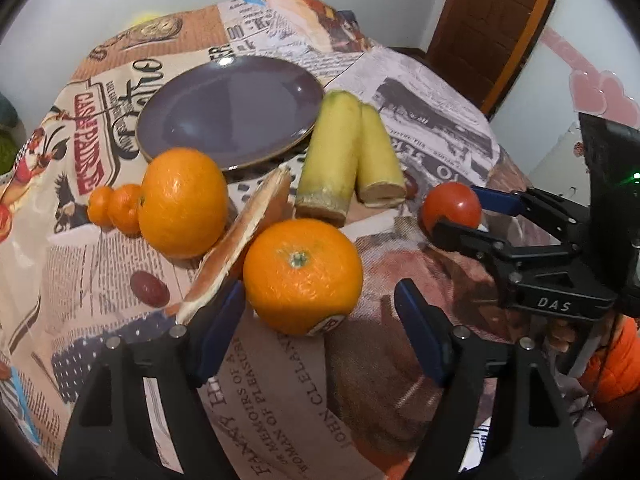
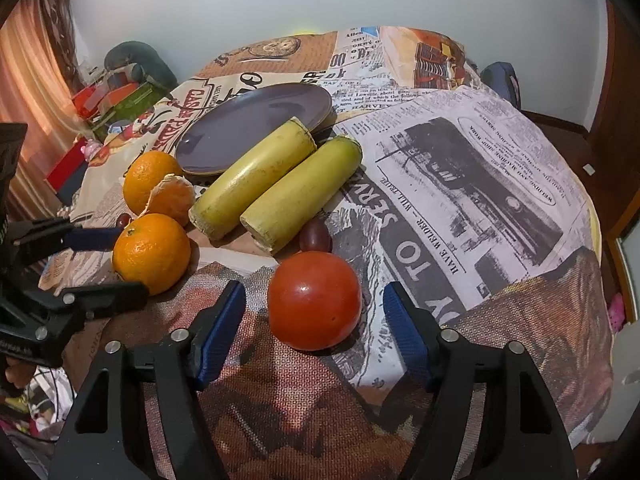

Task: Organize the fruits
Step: 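Move left tool toward the stickered orange while right tool approaches the red tomato, then close left tool on the stickered orange while right tool grasps the red tomato, then carry orange with left tool onto the plate while right tool sets tomato there, then reach and grasp the large orange with left tool while right tool withdraws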

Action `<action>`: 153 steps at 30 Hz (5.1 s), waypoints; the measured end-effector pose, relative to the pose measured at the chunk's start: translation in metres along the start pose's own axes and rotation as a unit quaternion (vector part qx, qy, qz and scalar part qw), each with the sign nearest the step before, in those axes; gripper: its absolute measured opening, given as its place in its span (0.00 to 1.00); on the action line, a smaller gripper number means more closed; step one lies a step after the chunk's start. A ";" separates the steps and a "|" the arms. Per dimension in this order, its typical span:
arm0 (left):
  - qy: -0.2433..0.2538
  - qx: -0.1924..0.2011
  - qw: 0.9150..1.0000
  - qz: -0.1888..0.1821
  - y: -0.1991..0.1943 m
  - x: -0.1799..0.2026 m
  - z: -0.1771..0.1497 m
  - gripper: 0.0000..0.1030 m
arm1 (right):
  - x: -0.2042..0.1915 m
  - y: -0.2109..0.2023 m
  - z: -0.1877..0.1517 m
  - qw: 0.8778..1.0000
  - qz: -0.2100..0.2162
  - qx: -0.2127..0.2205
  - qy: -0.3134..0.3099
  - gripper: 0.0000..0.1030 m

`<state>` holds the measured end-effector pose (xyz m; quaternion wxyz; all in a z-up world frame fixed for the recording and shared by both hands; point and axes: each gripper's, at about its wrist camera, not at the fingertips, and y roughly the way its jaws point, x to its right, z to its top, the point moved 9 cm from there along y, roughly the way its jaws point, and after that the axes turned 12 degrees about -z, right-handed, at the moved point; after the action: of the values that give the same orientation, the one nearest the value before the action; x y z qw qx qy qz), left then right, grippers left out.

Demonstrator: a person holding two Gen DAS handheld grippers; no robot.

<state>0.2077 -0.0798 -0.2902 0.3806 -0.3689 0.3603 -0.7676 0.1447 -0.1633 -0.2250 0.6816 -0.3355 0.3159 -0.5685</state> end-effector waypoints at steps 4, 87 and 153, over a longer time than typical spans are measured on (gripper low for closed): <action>-0.030 -0.007 1.000 -0.002 0.009 -0.009 0.001 0.74 | -0.001 0.004 -0.003 1.000 0.008 -0.008 0.000 0.61; -0.102 0.074 0.987 0.099 0.011 -0.170 0.145 0.63 | -0.047 0.095 0.163 0.995 -0.006 0.019 -0.097 0.42; -0.126 0.072 0.986 0.086 -0.027 -0.096 0.030 0.78 | -0.033 0.037 0.032 0.994 -0.044 -0.017 -0.103 0.67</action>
<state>0.2667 0.0056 -0.2816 0.5131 -0.4017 0.2841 -0.7033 0.1865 -0.1226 -0.2351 0.6788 -0.4175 0.2389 -0.5548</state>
